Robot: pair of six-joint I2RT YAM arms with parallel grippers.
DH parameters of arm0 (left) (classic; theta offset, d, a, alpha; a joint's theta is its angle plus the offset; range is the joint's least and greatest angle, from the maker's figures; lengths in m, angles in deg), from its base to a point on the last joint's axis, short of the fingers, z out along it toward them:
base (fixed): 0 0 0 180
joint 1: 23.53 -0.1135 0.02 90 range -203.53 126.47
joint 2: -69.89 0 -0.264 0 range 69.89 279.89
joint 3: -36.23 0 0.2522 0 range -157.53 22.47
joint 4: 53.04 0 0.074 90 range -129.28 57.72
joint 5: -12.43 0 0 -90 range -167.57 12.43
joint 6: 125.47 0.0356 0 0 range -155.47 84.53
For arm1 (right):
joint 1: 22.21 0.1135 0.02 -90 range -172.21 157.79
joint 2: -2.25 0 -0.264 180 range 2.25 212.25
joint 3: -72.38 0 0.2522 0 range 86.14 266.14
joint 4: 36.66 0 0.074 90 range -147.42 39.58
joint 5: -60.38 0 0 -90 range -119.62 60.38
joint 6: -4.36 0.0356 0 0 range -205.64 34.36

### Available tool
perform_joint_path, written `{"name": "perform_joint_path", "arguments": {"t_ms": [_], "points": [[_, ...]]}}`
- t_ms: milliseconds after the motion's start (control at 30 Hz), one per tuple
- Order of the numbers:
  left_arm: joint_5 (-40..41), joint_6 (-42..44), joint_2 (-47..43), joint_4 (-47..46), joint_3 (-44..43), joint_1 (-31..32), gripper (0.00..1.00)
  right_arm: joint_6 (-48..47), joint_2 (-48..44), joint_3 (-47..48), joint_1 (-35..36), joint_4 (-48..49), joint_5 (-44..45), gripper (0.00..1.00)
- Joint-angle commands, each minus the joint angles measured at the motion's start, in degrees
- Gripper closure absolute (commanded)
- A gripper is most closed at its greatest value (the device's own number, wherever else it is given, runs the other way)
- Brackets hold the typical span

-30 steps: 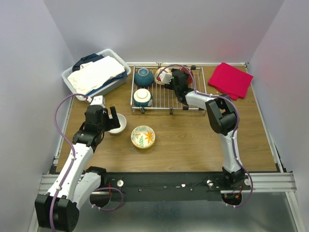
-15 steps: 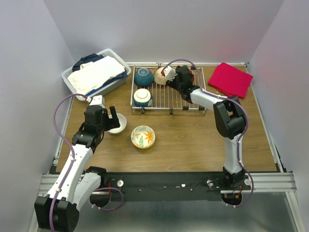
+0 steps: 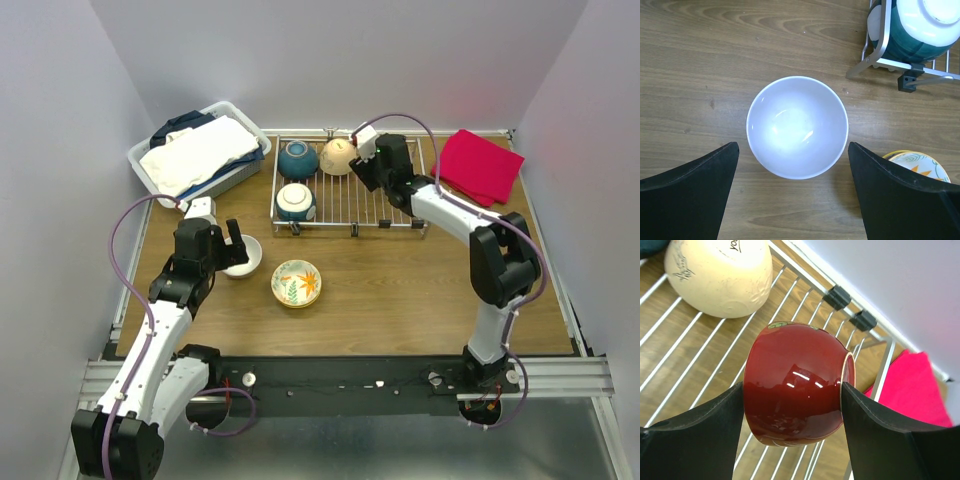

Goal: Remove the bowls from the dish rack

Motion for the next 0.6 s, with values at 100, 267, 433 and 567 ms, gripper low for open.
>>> {"name": "perform_joint_path", "arguments": {"t_ms": [100,267,433,567], "points": [[-1.7,0.4,-0.9,-1.8,0.9,0.3,0.01,16.5,-8.5,-4.2,-0.1,1.1,-2.2,0.62],[-3.5,-0.5,-1.0,-2.4,0.8,0.3,0.01,26.5,-13.4,-7.2,0.0,1.1,-4.7,0.63],[-5.3,-2.1,-1.5,-5.0,-0.5,0.3,0.01,33.4,-17.7,-10.2,0.0,2.4,-9.9,0.63],[-7.9,-4.6,-0.3,-6.7,-2.8,0.3,0.01,39.5,-21.5,-13.2,0.0,4.5,-12.7,0.63]]}}
